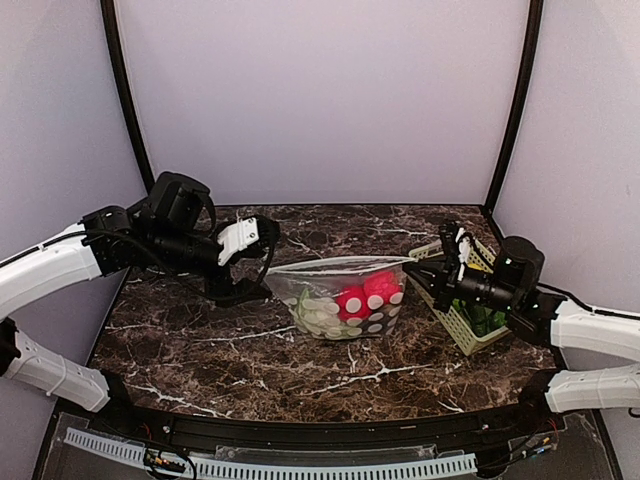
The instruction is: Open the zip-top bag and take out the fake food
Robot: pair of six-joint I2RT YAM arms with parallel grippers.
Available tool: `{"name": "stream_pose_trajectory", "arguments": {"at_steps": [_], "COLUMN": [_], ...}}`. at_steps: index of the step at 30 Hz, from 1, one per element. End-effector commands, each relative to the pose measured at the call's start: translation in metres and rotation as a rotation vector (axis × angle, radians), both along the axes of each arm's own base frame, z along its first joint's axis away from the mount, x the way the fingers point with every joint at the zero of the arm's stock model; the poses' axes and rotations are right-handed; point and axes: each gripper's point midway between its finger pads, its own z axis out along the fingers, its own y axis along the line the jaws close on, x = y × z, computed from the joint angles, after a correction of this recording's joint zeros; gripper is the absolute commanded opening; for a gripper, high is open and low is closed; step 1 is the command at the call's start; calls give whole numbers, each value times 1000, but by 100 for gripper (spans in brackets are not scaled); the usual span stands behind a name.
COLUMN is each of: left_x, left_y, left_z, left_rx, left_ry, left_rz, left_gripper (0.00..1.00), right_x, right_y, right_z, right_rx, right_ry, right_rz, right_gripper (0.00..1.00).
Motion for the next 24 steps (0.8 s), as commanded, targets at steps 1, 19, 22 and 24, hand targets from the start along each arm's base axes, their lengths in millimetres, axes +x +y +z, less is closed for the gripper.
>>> {"name": "stream_pose_trajectory", "arguments": {"at_steps": [1,19,22,24], "left_x": [-7,-3,-7,-2], "left_y": [-2,4,12,2], "left_z": [40,71,80,69], "left_rx": [-85,-349,-225,-97], "left_ry": [5,188,95,72], "left_rz": [-1,444,371,313], "left_gripper": [89,82,83,80], "right_x": [-7,-7,-13,-15], "right_y": [11,23,28,29], "right_z": [23,21,16,16], "right_rx": [32,58,32,28], "right_ry": [-63,19,5,-4], "right_rz": [79,33,76,89], "right_gripper": [0,0,0,0]}}
